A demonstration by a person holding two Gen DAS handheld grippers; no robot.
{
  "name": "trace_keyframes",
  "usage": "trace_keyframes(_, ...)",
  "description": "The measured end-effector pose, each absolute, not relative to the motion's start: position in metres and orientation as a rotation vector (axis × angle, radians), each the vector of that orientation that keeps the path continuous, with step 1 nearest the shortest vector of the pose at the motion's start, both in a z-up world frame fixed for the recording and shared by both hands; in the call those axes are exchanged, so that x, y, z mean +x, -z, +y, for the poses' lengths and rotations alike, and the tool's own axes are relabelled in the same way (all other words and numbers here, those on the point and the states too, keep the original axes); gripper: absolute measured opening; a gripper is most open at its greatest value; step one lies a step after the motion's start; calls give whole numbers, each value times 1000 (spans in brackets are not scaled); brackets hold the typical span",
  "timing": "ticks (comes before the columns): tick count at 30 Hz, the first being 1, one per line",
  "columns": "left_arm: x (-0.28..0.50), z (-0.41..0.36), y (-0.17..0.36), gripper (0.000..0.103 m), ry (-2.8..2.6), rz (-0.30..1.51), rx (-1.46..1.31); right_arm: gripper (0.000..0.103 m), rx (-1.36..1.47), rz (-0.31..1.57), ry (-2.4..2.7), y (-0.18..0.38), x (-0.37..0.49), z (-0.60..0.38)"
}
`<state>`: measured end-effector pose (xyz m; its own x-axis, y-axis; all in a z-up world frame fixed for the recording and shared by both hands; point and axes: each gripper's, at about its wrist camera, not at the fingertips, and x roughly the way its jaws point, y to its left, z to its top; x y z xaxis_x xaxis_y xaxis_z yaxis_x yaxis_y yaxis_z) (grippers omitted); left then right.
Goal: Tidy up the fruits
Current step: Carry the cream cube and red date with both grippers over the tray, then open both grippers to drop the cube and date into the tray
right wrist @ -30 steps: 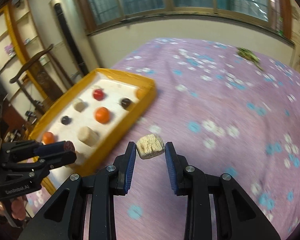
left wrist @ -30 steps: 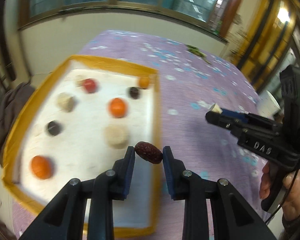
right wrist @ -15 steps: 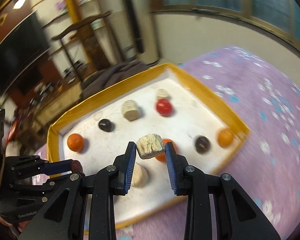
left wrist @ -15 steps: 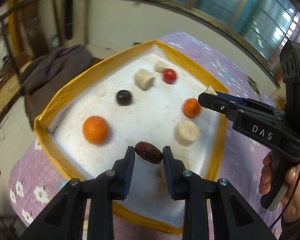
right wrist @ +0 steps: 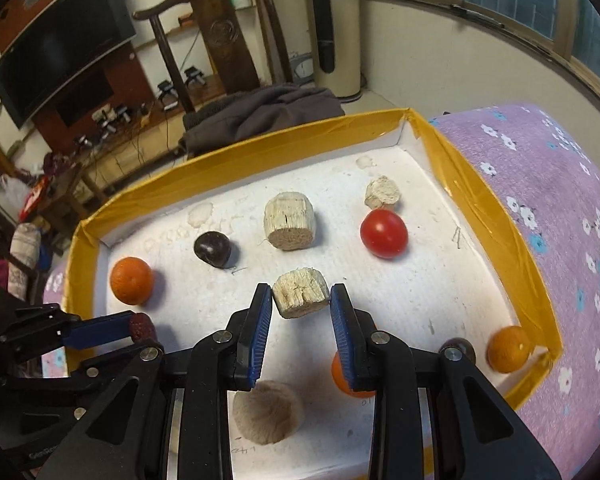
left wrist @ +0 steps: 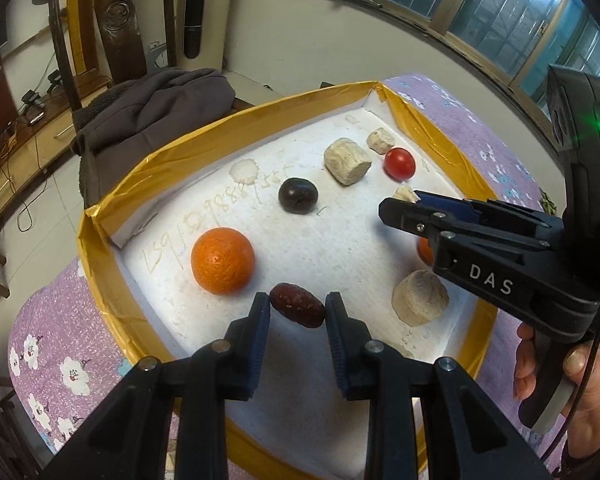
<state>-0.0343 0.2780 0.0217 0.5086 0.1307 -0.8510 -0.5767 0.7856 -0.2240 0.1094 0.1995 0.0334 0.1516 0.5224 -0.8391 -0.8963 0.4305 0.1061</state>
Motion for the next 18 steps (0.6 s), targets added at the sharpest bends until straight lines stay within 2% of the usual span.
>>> trace_keyframes(16, -29, 272, -19, 31, -510, 935, -479, 29, -570, 961, -1045, -25, 117, 214)
trace_keyframes(18, -30, 272, -19, 31, -509, 933, -481, 32, -574, 957, -1039, -25, 120, 213)
